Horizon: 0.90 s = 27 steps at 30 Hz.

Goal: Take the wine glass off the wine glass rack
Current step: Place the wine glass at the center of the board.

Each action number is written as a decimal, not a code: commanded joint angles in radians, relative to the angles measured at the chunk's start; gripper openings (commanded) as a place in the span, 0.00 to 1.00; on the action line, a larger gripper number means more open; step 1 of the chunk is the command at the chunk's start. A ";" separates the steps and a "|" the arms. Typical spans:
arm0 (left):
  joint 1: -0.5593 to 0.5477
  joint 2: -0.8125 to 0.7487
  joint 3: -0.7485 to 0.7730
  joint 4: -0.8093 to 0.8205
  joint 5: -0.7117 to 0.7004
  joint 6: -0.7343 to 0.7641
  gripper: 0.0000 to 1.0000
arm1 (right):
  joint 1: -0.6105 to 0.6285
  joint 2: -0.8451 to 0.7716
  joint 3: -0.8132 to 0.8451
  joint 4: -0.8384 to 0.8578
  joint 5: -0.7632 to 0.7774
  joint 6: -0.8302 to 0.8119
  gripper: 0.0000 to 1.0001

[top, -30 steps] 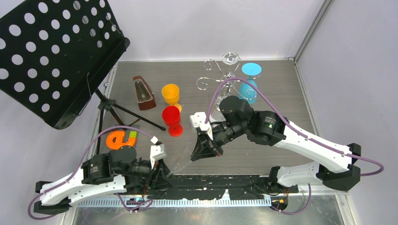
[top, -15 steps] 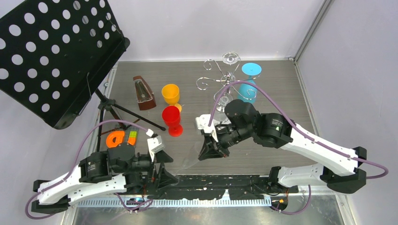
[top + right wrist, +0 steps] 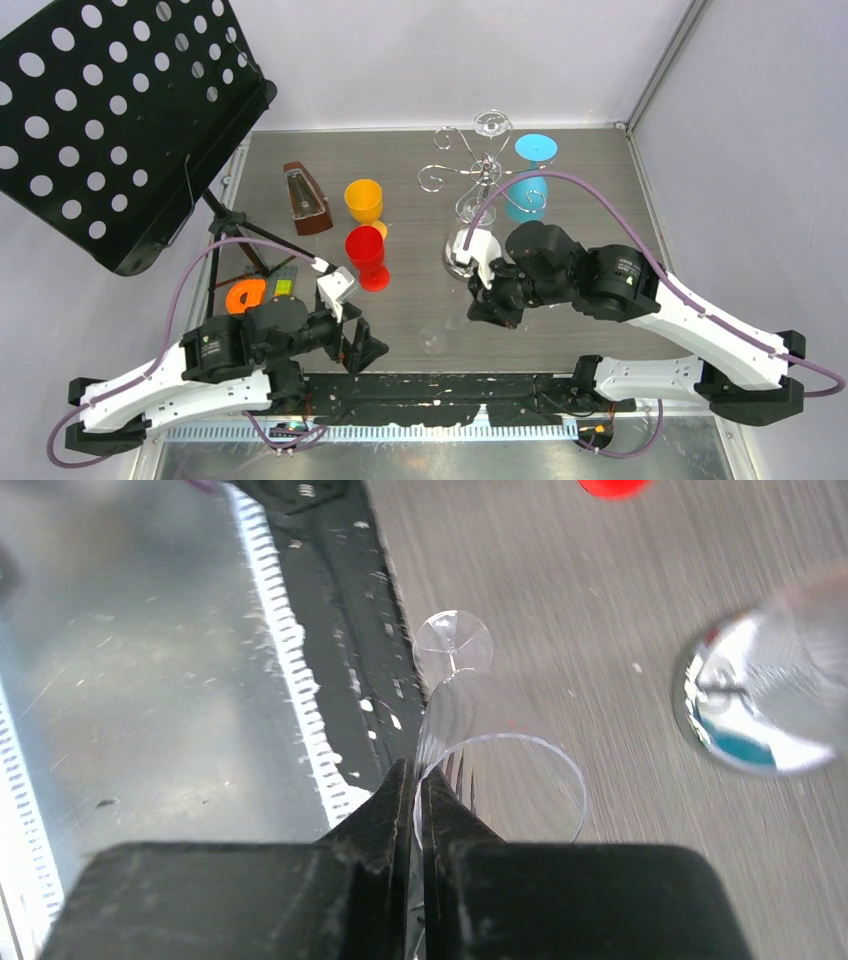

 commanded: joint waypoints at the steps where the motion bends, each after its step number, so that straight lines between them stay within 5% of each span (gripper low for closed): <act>1: 0.093 0.054 0.038 0.017 -0.031 0.030 1.00 | -0.094 -0.027 0.018 -0.100 0.156 0.109 0.06; 7: 0.355 0.099 0.027 0.044 0.189 0.032 1.00 | -0.360 -0.060 -0.012 -0.123 0.183 0.120 0.06; 11: 0.459 0.135 0.048 0.034 0.193 0.012 0.99 | -0.481 -0.065 -0.052 -0.099 0.317 0.126 0.06; 27: 0.653 0.174 0.091 0.023 0.231 0.029 1.00 | -0.875 0.027 -0.043 0.038 0.400 0.170 0.06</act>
